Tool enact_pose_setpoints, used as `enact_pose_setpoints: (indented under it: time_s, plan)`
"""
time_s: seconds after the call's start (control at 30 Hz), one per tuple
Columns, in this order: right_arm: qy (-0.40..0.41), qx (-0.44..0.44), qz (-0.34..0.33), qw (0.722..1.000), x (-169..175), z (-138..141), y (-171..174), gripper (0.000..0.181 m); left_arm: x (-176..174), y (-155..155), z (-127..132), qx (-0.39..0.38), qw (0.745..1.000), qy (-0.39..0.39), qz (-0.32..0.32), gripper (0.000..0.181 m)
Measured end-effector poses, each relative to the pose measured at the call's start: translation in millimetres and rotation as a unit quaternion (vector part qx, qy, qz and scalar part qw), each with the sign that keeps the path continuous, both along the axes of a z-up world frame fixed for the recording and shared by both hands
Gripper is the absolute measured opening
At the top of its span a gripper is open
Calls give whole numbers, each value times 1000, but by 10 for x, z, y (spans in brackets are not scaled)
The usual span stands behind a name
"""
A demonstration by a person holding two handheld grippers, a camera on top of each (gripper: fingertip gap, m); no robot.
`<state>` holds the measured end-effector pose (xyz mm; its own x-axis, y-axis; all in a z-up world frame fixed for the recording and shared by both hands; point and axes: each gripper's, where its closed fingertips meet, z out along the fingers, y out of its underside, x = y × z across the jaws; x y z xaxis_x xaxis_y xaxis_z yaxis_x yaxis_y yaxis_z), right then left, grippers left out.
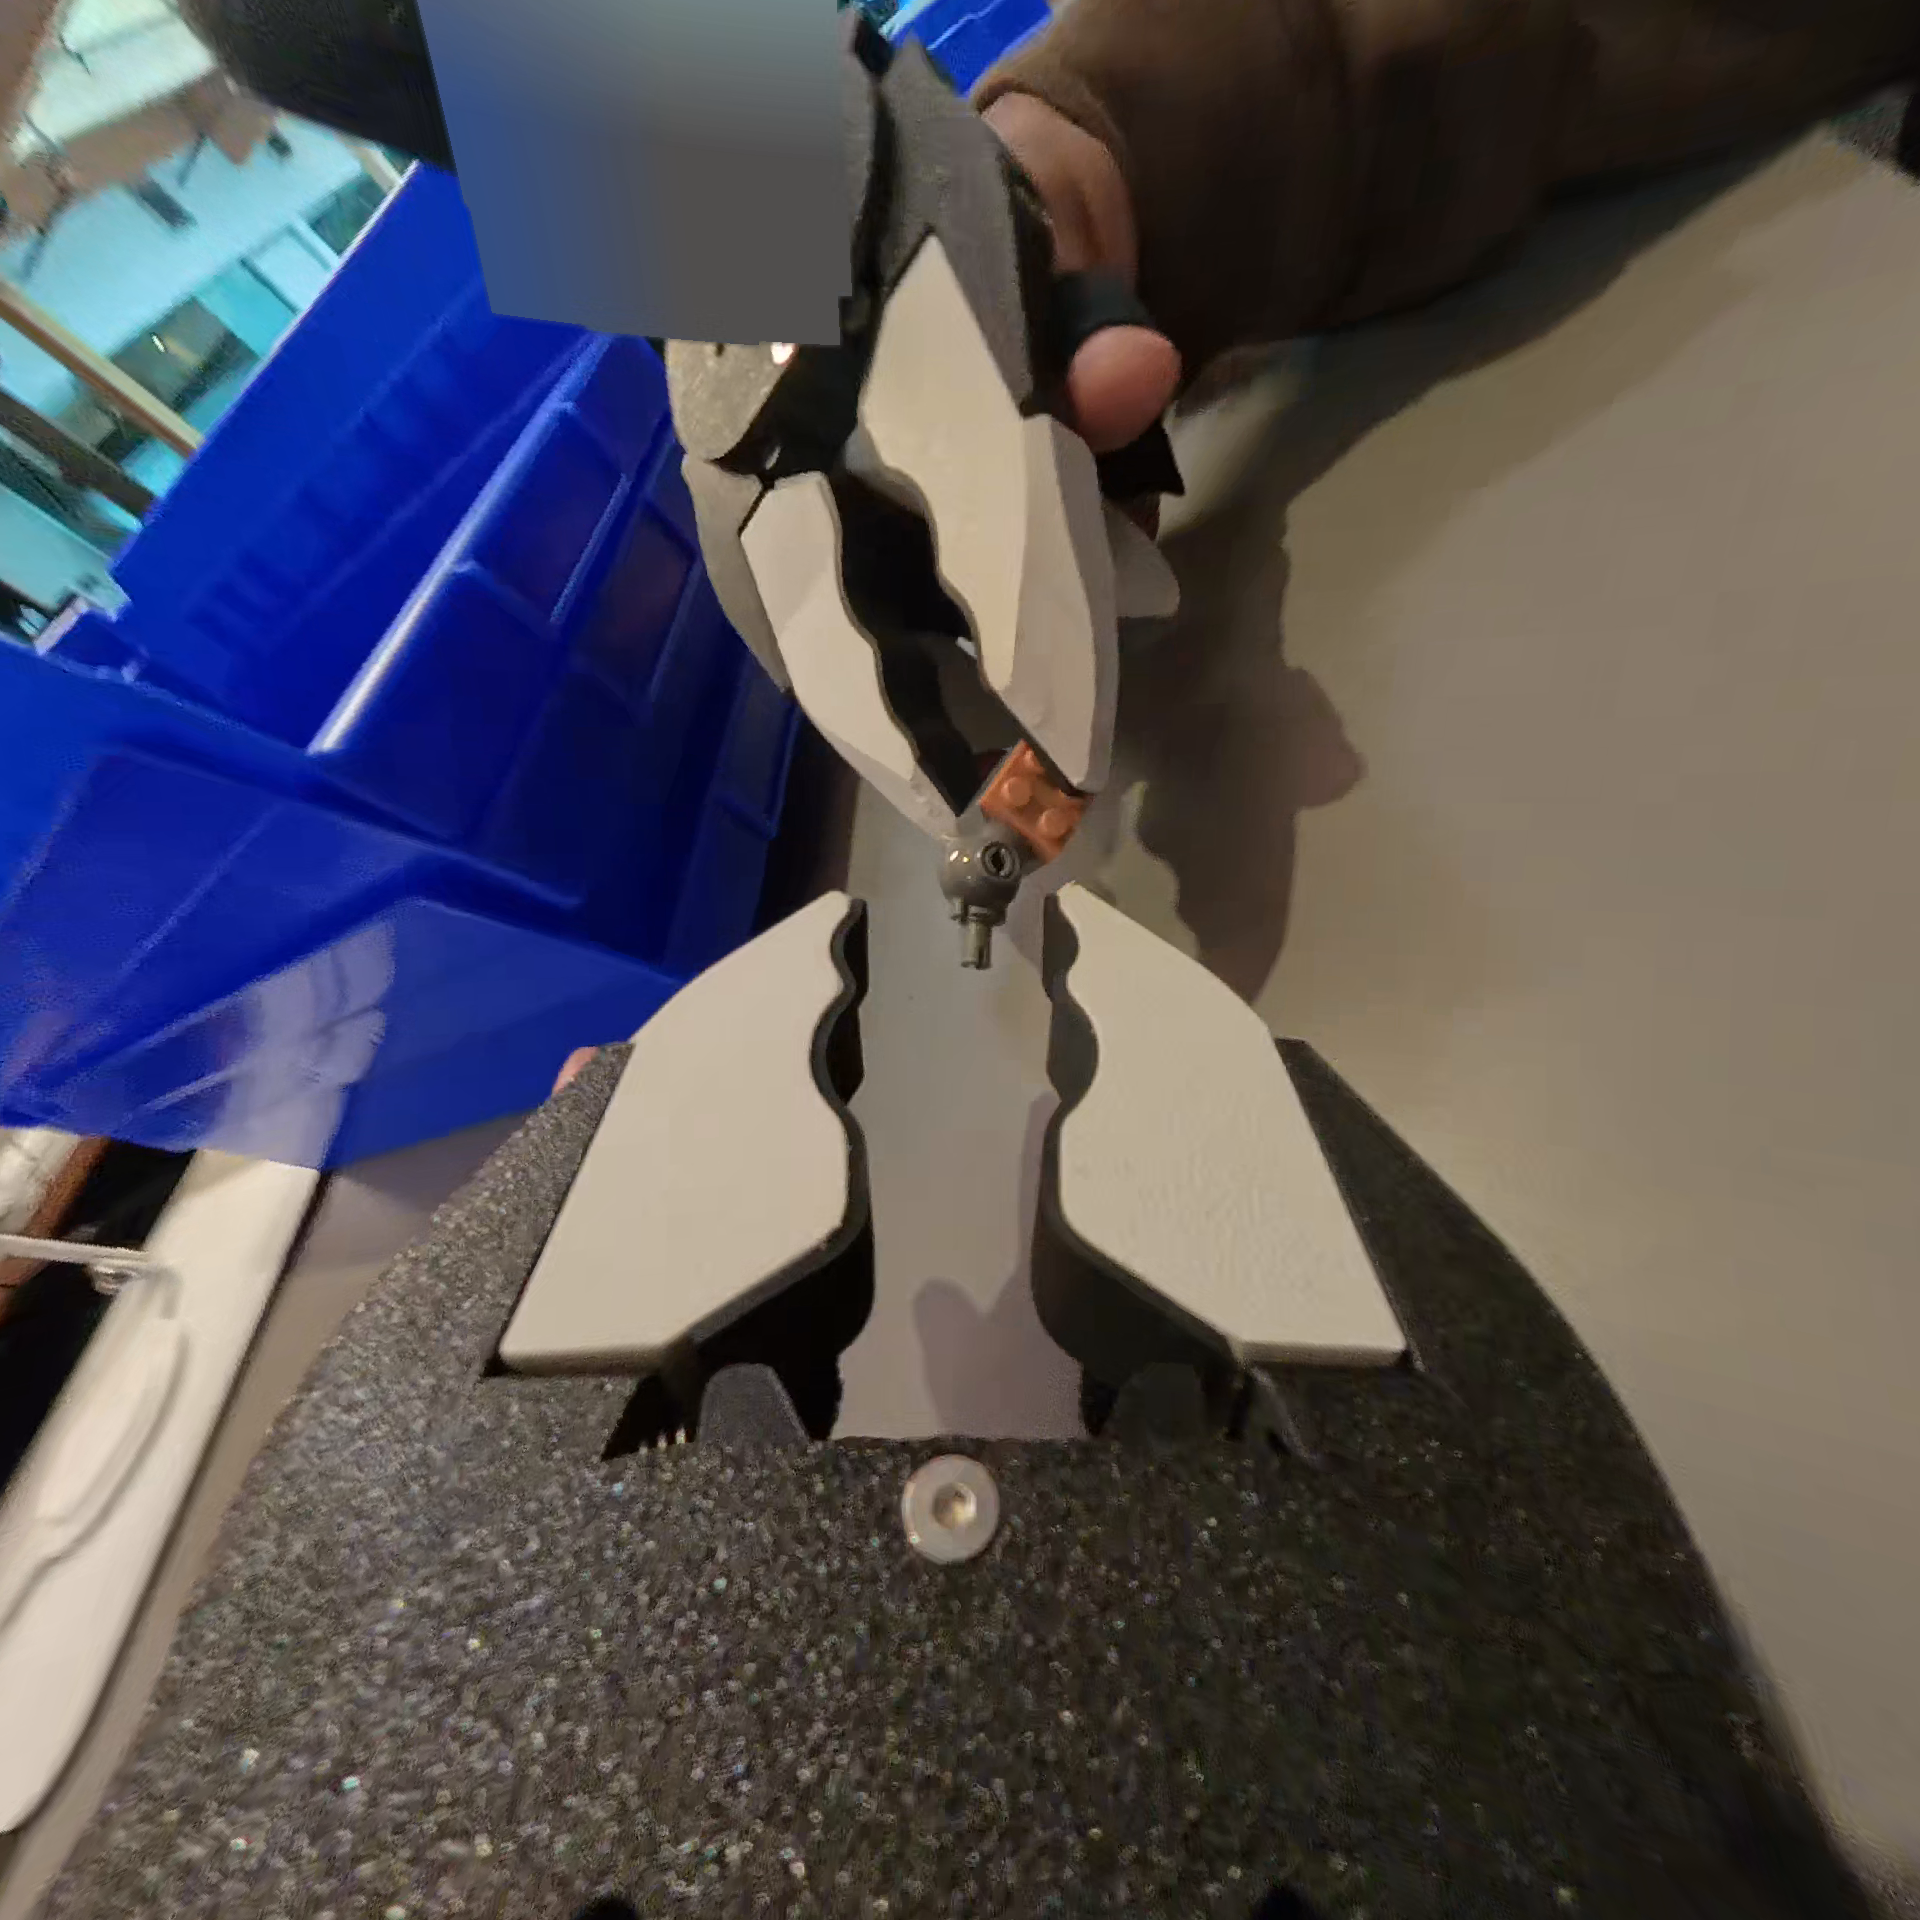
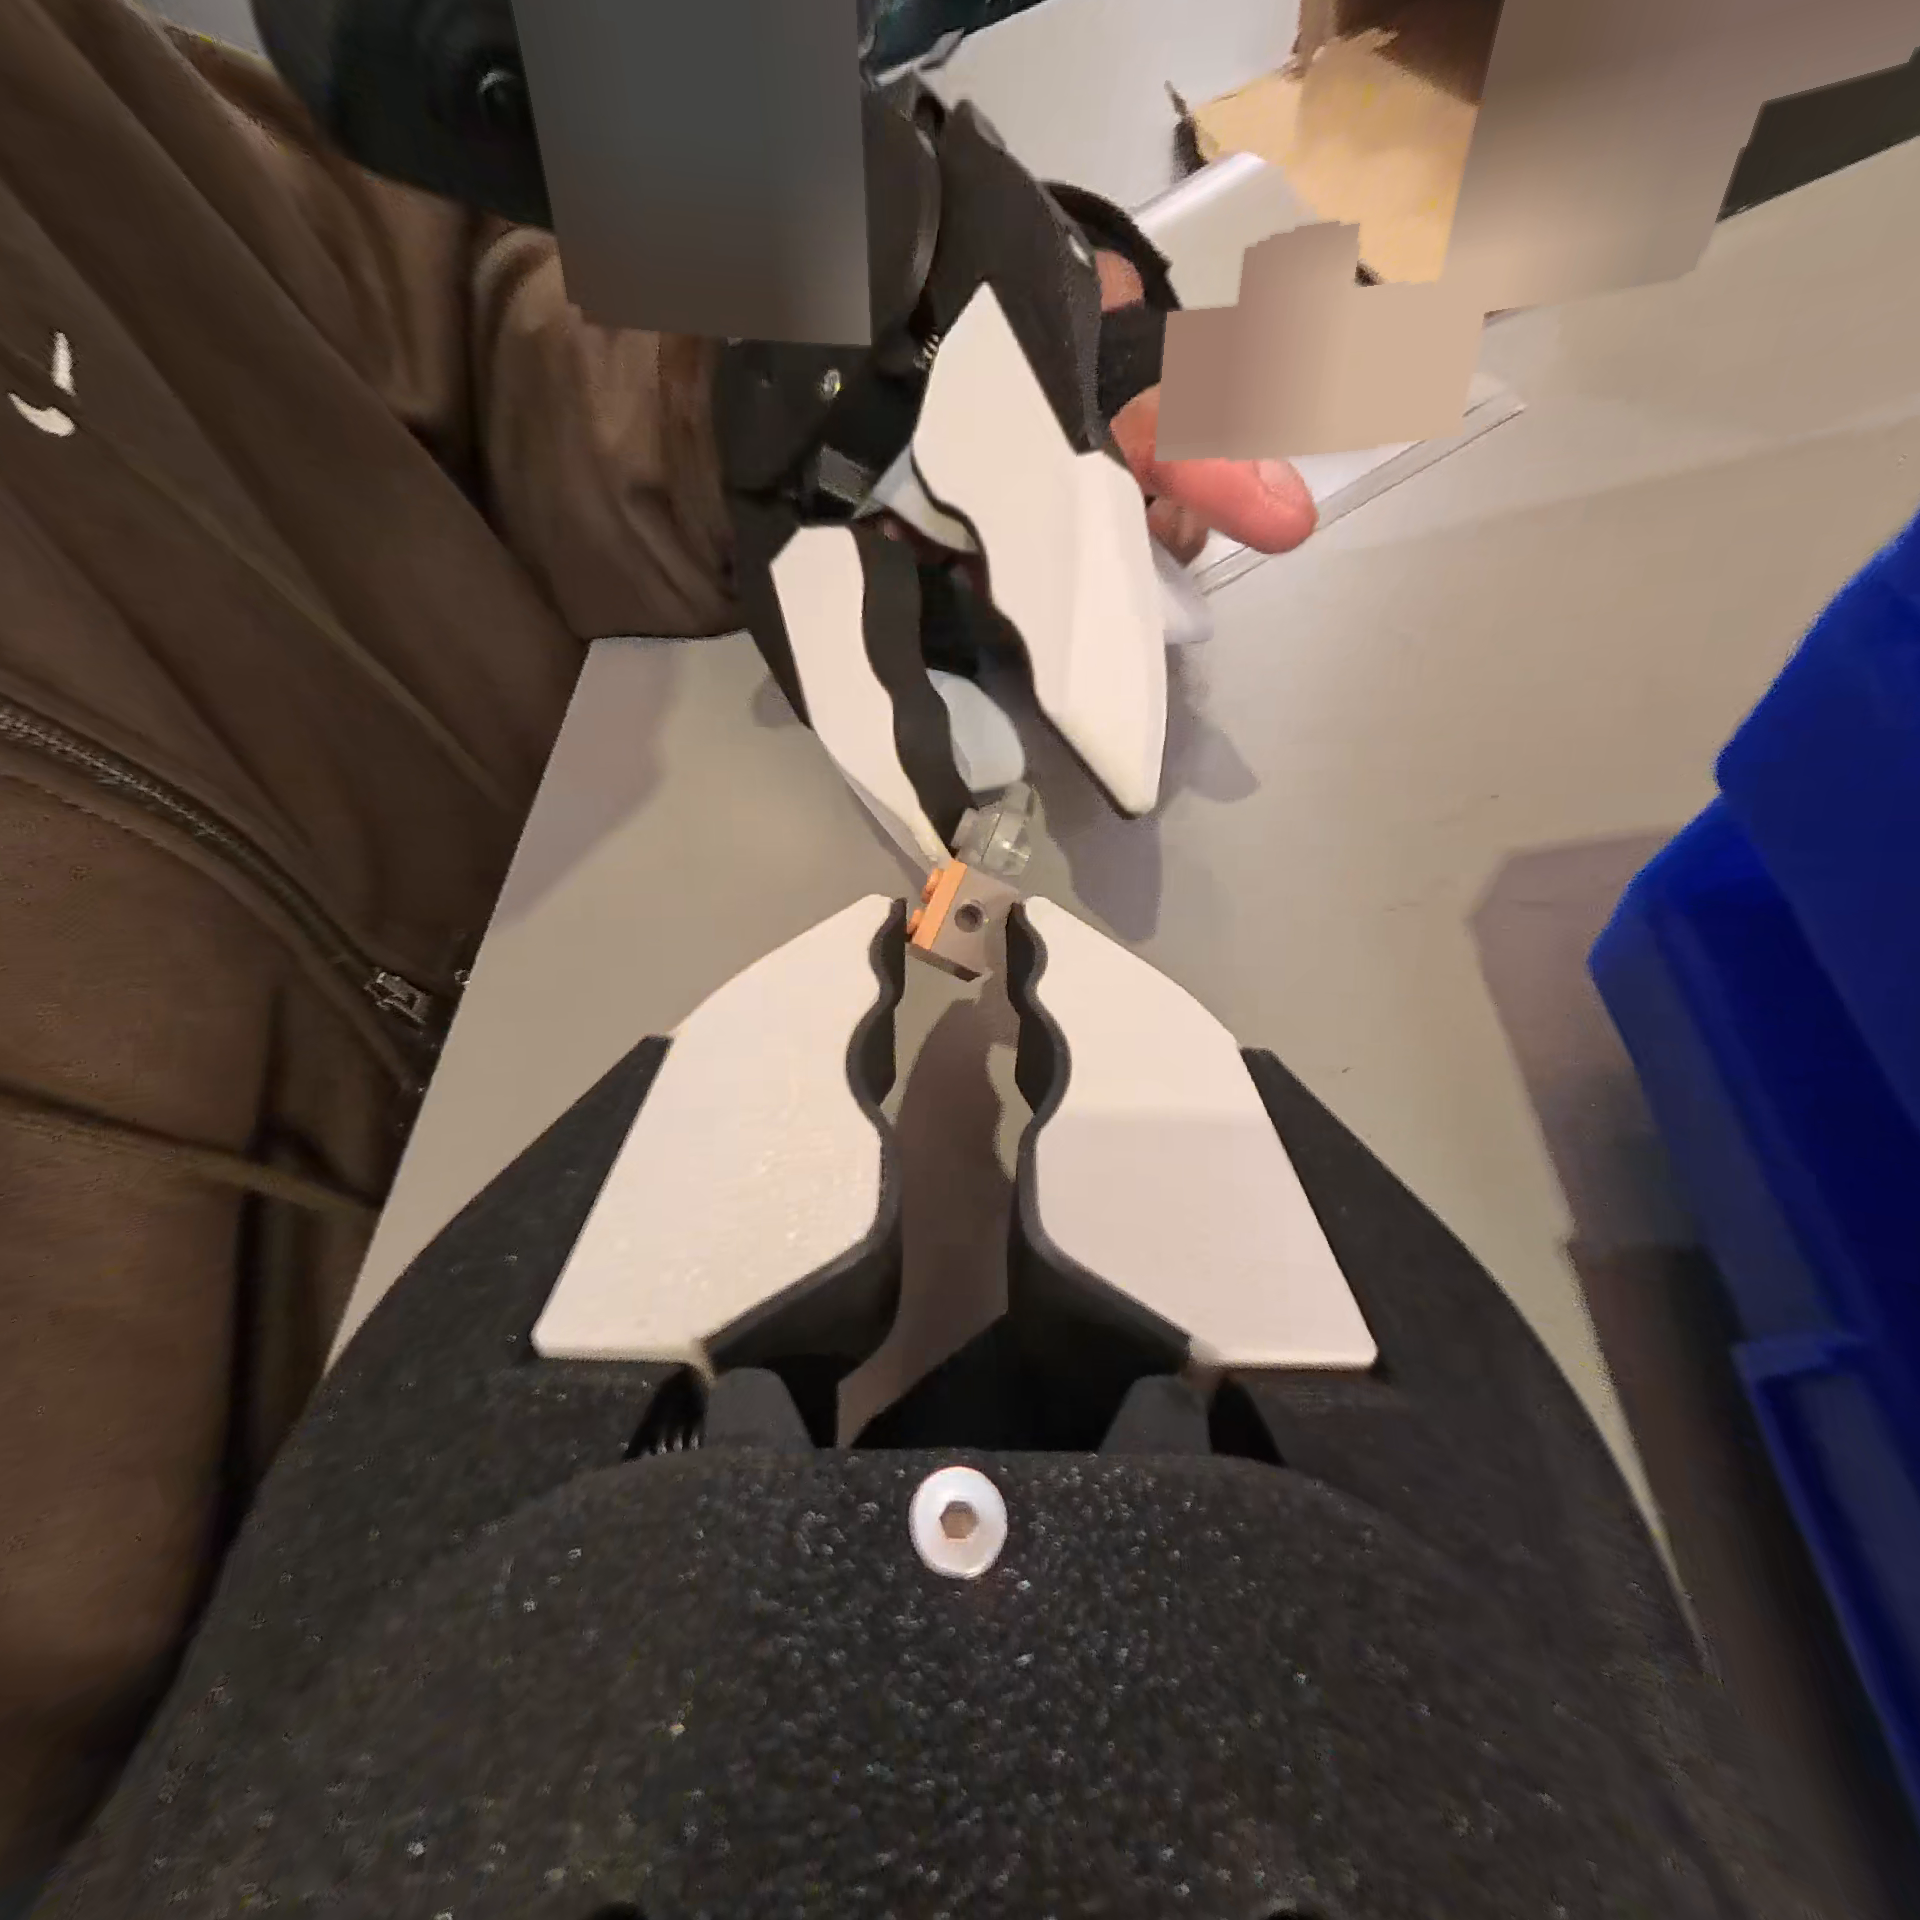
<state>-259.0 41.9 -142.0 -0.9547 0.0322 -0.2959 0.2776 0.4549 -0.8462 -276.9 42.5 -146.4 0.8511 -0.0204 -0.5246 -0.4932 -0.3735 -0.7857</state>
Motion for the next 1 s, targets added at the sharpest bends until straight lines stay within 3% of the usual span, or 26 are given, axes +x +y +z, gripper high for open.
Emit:
enact_pose_setpoints:
  time_s: [0.27, 0.5, 0.67, 0.83, 1.0]
  plan:
    - [-19, -6, 24, 1000, 101, 1, -50, 18, 149, 57, -5, -12, 987, 156, -36, 28]
    - [-17, -2, 14, 1000, 54, -31, -54, 18, 87, 44, -24, -36, 979, 199, -10, 18]
    - [122, 18, -56, 991, -235, 25, -12, 29, -125, -25, 8, -39, 991, 115, 63, 17]
    - [322, 65, -71, 942, -346, 71, -7, 30, -155, -36, 43, -11, 995, -52, 79, 16]
    - [396, 81, -61, 913, -333, 61, -67, 29, -115, -18, -41, -28, 990, -116, 75, 16]
